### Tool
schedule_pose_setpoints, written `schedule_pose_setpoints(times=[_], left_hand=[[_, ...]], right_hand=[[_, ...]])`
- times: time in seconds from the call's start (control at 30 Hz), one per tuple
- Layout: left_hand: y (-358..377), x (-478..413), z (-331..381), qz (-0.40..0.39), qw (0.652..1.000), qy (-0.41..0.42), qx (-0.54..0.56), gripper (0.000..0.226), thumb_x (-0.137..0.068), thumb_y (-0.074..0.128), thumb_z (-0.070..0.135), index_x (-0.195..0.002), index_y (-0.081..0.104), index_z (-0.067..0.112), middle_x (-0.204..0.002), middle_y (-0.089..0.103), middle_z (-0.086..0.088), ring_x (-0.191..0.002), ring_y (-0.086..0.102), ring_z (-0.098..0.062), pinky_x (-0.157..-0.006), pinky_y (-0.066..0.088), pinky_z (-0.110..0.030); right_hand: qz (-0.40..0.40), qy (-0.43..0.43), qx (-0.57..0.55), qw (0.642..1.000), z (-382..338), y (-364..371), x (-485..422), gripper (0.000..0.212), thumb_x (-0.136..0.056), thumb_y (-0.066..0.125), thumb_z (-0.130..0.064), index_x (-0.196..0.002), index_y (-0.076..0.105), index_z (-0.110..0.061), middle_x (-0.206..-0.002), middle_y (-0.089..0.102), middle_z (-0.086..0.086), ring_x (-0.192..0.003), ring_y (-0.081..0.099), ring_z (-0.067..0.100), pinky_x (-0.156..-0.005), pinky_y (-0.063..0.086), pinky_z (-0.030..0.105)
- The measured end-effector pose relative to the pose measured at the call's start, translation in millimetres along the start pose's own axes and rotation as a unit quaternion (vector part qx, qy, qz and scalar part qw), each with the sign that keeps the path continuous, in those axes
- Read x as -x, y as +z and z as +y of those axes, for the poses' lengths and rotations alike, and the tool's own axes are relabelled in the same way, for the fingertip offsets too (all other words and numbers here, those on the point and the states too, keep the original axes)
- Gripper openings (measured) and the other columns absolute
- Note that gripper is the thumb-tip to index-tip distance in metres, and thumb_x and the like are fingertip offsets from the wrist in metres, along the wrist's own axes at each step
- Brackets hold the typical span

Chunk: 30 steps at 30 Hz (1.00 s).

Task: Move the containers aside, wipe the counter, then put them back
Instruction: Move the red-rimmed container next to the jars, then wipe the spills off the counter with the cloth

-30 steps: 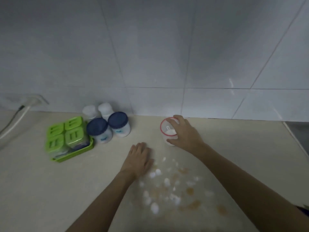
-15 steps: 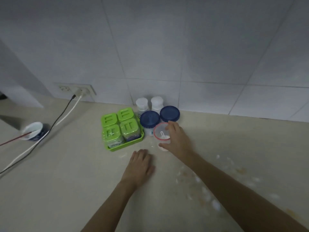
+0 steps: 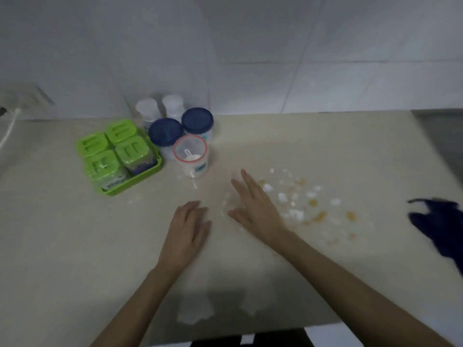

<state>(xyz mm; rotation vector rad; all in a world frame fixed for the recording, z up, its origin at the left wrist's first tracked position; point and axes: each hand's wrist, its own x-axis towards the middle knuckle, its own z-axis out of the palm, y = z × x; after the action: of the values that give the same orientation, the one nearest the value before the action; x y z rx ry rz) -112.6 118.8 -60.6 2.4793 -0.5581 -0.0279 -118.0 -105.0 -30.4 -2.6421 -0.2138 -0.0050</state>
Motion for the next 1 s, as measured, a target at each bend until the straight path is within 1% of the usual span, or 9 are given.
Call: schedule_pose_setpoints(times=[0.1, 0.23, 0.3, 0.37, 0.47, 0.63, 0.7, 0.87, 1.0], left_hand=[[18, 27, 39, -0.022, 0.999, 0.012, 0.029, 0.039, -0.093, 0.047, 0.036, -0.125, 0.057, 0.014, -0.134, 0.050, -0.006, -0.126, 0.045, -0.023, -0.113, 0.027, -0.027], [47, 40, 88, -0.086, 0.994, 0.062, 0.028, 0.040, -0.095, 0.044, 0.036, -0.128, 0.055, 0.015, -0.139, 0.047, -0.004, -0.131, 0.041, -0.024, -0.113, 0.030, -0.040], [62, 35, 113, -0.105, 0.990, 0.085, 0.025, 0.040, -0.095, 0.044, 0.036, -0.127, 0.055, 0.014, -0.139, 0.047, -0.005, -0.131, 0.041, -0.024, -0.116, 0.024, -0.032], [79, 26, 141, -0.124, 0.987, 0.101, 0.020, 0.041, -0.096, 0.043, 0.037, -0.129, 0.054, 0.015, -0.140, 0.046, -0.005, -0.133, 0.039, -0.022, -0.117, 0.021, -0.029], [109, 12, 187, -0.147, 0.980, 0.136, 0.008, 0.041, -0.098, 0.041, 0.038, -0.131, 0.052, 0.017, -0.142, 0.044, -0.001, -0.135, 0.037, -0.020, -0.116, 0.025, -0.036], [170, 2, 281, -0.173, 0.964, 0.201, 0.002, 0.041, -0.097, 0.047, 0.033, -0.133, 0.051, 0.015, -0.144, 0.044, -0.003, -0.136, 0.038, -0.022, -0.116, 0.026, -0.039], [194, -1, 313, -0.178, 0.961, 0.210, -0.003, 0.044, -0.098, 0.047, 0.034, -0.138, 0.047, 0.015, -0.149, 0.038, -0.002, -0.140, 0.032, -0.019, -0.119, 0.019, -0.036], [237, -17, 370, -0.188, 0.954, 0.230, -0.037, 0.052, -0.099, 0.039, 0.041, -0.146, 0.034, 0.019, -0.158, 0.022, 0.001, -0.146, 0.017, -0.015, -0.122, 0.003, -0.030], [257, -29, 393, -0.185, 0.959, 0.206, -0.065, 0.055, -0.098, 0.036, 0.042, -0.146, 0.033, 0.016, -0.158, 0.023, -0.005, -0.145, 0.017, -0.018, -0.121, -0.001, -0.029]], right_hand=[[0.017, 0.042, -0.015, 0.999, 30, -17, 84, 0.063, -0.092, 0.045, -0.048, -0.146, 0.028, -0.018, -0.159, 0.018, 0.009, -0.145, 0.022, 0.025, -0.115, 0.030, 0.039], [0.055, 0.136, -0.042, 0.988, 62, -31, 187, 0.061, -0.094, 0.046, -0.050, -0.147, 0.023, -0.032, -0.160, 0.011, -0.007, -0.147, 0.012, 0.008, -0.118, 0.024, 0.031], [0.070, 0.172, -0.054, 0.981, 80, -35, 231, 0.060, -0.093, 0.047, -0.050, -0.146, 0.026, -0.030, -0.160, 0.010, -0.009, -0.147, 0.011, 0.006, -0.118, 0.024, 0.031], [0.081, 0.203, -0.054, 0.974, 99, -38, 266, 0.060, -0.092, 0.045, -0.051, -0.145, 0.030, -0.027, -0.160, 0.012, -0.006, -0.146, 0.015, 0.008, -0.118, 0.026, 0.033], [0.088, 0.225, -0.053, 0.969, 132, -49, 297, 0.060, -0.092, 0.041, -0.052, -0.144, 0.032, -0.022, -0.159, 0.015, -0.002, -0.145, 0.020, 0.013, -0.117, 0.029, 0.035], [0.100, 0.214, -0.038, 0.971, 196, -81, 324, 0.058, -0.092, 0.048, -0.045, -0.141, 0.035, -0.015, -0.155, 0.027, 0.011, -0.141, 0.032, 0.023, -0.111, 0.038, 0.043], [0.099, 0.202, -0.022, 0.974, 225, -95, 331, 0.057, -0.091, 0.051, -0.043, -0.138, 0.037, -0.014, -0.153, 0.030, 0.015, -0.140, 0.034, 0.026, -0.109, 0.040, 0.046], [0.123, 0.194, 0.060, 0.971, 300, -139, 341, 0.062, -0.087, 0.062, -0.035, -0.139, 0.038, -0.014, -0.157, 0.016, 0.017, -0.145, 0.018, 0.032, -0.119, 0.016, 0.050], [0.093, 0.250, 0.038, 0.963, 356, -167, 337, 0.087, -0.079, 0.057, -0.061, -0.149, 0.021, -0.023, -0.159, 0.006, 0.017, -0.147, 0.004, 0.034, -0.119, 0.010, 0.051]])
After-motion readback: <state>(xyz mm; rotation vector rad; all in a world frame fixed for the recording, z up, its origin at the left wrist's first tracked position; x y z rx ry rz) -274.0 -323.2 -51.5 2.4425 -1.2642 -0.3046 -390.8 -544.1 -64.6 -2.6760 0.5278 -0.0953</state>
